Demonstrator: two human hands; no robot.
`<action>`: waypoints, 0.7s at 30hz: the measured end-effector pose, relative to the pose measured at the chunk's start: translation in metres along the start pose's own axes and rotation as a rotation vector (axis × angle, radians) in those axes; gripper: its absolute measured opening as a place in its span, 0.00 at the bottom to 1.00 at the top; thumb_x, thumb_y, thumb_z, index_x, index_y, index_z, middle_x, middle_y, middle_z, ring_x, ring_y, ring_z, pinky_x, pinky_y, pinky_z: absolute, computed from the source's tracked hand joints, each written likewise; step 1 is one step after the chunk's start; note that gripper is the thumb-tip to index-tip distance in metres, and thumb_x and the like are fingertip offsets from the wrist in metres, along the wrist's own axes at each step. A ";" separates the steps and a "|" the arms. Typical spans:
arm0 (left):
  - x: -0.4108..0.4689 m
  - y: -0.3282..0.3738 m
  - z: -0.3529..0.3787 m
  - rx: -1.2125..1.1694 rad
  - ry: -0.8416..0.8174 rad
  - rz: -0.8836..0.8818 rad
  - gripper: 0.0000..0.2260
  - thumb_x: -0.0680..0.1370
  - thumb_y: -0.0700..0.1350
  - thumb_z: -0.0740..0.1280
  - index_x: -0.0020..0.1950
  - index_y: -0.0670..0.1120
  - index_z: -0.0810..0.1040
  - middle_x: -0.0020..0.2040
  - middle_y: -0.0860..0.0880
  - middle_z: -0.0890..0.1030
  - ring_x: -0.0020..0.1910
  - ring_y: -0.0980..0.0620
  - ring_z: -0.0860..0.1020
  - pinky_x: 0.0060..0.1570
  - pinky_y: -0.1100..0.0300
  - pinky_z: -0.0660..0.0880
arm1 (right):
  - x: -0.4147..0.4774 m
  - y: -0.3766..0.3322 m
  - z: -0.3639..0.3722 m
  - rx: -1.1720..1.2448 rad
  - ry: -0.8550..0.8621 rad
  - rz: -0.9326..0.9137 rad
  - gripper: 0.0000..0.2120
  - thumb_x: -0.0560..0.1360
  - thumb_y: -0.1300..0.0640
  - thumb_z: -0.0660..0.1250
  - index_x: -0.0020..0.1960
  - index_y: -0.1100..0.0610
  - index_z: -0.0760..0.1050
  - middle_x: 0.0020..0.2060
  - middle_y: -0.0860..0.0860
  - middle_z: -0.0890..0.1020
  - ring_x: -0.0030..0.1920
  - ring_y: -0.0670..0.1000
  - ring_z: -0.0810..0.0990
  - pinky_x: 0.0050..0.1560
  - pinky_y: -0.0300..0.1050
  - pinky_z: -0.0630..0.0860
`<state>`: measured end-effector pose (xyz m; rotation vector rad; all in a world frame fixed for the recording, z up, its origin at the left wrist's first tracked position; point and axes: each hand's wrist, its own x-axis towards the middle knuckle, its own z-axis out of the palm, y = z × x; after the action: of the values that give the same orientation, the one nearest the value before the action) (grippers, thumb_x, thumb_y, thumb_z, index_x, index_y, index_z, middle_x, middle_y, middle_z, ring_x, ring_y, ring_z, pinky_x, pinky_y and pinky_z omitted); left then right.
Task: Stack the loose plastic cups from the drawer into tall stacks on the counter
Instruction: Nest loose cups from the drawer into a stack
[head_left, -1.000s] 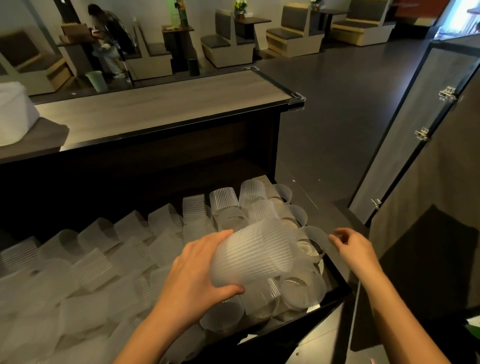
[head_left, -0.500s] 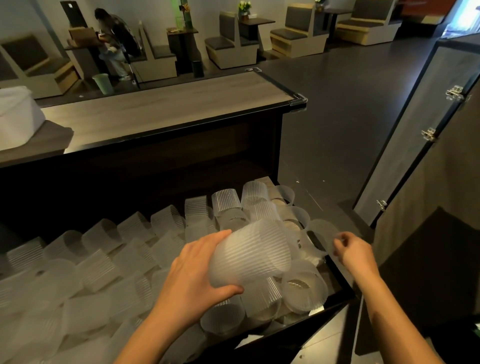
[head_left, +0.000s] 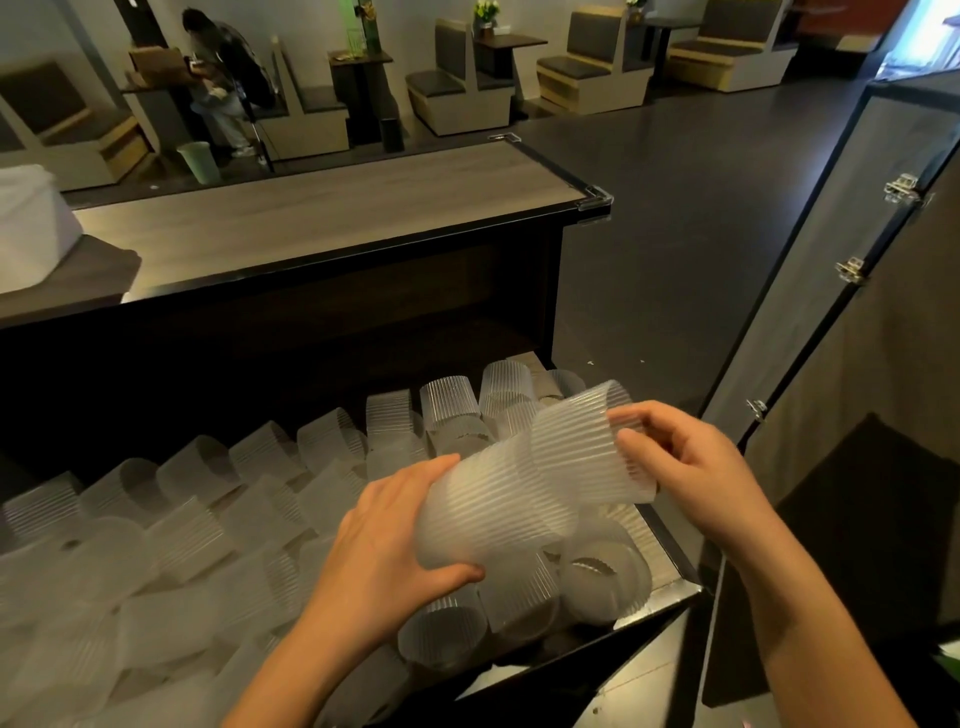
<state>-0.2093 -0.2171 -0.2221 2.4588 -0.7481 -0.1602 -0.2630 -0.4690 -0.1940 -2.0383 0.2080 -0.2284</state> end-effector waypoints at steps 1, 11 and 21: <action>-0.001 0.000 -0.001 -0.003 0.002 -0.001 0.33 0.57 0.69 0.62 0.60 0.74 0.55 0.59 0.75 0.61 0.60 0.64 0.61 0.62 0.55 0.64 | 0.000 0.000 0.003 -0.028 -0.026 0.001 0.10 0.75 0.54 0.61 0.45 0.37 0.73 0.43 0.49 0.81 0.44 0.49 0.79 0.45 0.43 0.78; -0.003 -0.006 -0.003 -0.004 0.013 -0.048 0.34 0.57 0.69 0.64 0.59 0.73 0.55 0.56 0.76 0.59 0.61 0.60 0.63 0.62 0.54 0.65 | -0.002 0.002 0.028 -0.160 -0.037 -0.064 0.10 0.77 0.55 0.61 0.47 0.38 0.71 0.37 0.52 0.79 0.37 0.48 0.75 0.36 0.41 0.72; 0.000 0.001 -0.002 -0.008 -0.033 -0.008 0.32 0.55 0.69 0.60 0.58 0.75 0.54 0.57 0.77 0.60 0.60 0.65 0.60 0.60 0.58 0.63 | -0.001 0.007 0.042 -0.211 -0.157 -0.066 0.08 0.77 0.48 0.57 0.50 0.43 0.74 0.34 0.47 0.79 0.35 0.41 0.76 0.38 0.35 0.71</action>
<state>-0.2092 -0.2169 -0.2193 2.4577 -0.7500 -0.2065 -0.2538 -0.4358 -0.2192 -2.2638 0.0687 -0.0890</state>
